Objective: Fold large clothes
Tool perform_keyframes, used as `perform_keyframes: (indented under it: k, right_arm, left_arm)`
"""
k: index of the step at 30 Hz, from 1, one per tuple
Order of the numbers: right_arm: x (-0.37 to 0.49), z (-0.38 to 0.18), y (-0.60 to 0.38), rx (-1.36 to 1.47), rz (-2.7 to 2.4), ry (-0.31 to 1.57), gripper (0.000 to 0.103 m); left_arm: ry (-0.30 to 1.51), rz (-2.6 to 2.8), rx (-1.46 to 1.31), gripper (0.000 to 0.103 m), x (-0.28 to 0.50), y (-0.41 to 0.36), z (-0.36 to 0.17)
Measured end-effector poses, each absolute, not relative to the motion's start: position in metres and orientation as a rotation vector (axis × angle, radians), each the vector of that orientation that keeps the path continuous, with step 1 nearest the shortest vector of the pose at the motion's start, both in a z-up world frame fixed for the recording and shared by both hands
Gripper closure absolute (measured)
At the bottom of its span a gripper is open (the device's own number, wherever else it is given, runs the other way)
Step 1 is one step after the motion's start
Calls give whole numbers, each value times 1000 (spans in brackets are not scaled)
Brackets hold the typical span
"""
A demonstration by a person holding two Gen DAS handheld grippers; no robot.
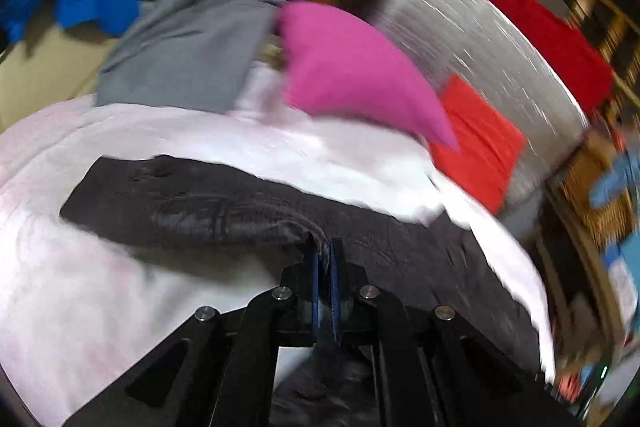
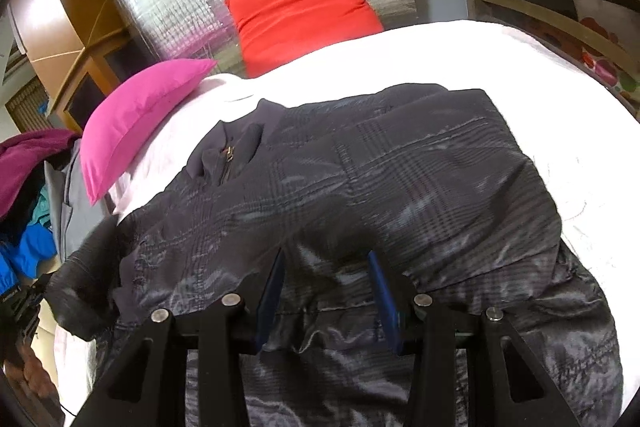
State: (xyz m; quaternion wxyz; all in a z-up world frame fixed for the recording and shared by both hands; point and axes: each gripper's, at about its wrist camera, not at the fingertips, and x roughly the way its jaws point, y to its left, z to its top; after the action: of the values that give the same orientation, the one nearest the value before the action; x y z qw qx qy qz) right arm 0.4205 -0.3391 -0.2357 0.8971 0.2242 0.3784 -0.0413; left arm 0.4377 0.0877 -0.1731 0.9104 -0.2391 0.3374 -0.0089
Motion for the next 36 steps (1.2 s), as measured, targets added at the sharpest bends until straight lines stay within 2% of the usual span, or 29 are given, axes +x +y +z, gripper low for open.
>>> perform_keyframes:
  k: [8,14,16,18,20,22,27,31,36]
  right_arm:
    - [415,-231,-352,483,-102,765,57]
    - [414,-234,-366,527,-121,770,57]
    - [413,-234,-368,535,-120,767,57]
    - [411,-233,-369,540,-114,764,56]
    - [411,-231,-369,547,-103,762,56]
    - [410,-230,-369,558,-92,757,56]
    - [403,-225,-363,554,-61,749,56]
    - [398,-223,-362,543,-55,740,56]
    - [401,-225,-369,558,-63,744,56]
  left_arm:
    - [824,-110,-333,99,432,-5,-210]
    - [924,-115,-398,96,439,-4,-232]
    - [955,-127,-469,76,437,9,-232]
    - [953,-142,-512,63,428,21,-228]
    - [935,-153,-535,57,412,33,-219]
    - [904,-128,-547,37,397,49,-209]
    - [847,-44,-727,36,373,109,-208]
    - [838,35,-901,36,382,154,-227]
    - [859,22,-1053,36,407,165,-256]
